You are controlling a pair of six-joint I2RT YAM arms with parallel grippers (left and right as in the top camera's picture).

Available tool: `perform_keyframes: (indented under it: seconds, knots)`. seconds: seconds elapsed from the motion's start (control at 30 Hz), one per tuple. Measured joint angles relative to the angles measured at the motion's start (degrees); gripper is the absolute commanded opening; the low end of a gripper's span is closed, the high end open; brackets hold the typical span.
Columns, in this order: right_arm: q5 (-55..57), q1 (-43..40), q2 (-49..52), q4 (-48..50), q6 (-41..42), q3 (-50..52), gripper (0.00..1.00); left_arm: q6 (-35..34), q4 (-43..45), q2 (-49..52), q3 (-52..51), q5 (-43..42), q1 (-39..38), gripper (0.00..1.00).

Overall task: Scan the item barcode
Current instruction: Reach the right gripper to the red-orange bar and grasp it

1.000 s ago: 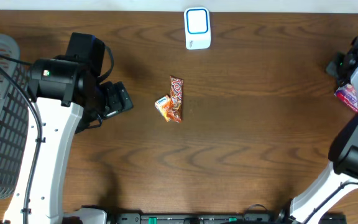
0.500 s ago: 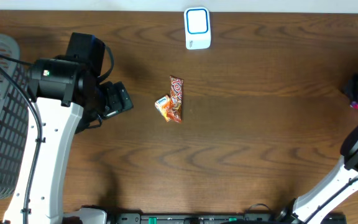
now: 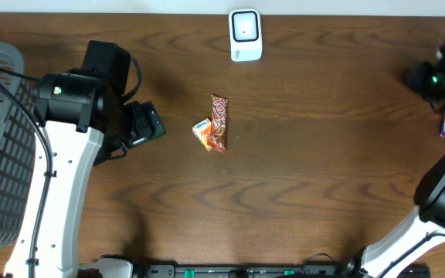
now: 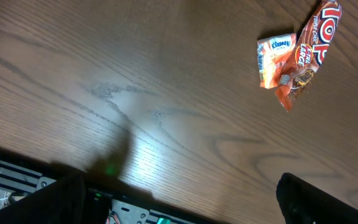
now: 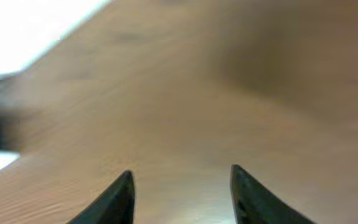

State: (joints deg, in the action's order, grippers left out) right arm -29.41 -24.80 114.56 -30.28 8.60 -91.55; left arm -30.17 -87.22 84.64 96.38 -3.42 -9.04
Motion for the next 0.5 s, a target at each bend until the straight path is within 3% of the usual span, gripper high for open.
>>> perform_keyframes:
  seconds: [0.23,0.5]
  knots:
    - [-9.29,13.62,-1.49,-8.22,1.51,-0.35,0.98,0.00,0.00,0.00,0.00,-0.02,0.00,0.98]
    - [1.36,33.38,-0.98,-8.24,2.69,0.39,0.99,0.00,0.00,0.00,0.02,0.00,0.00,0.98]
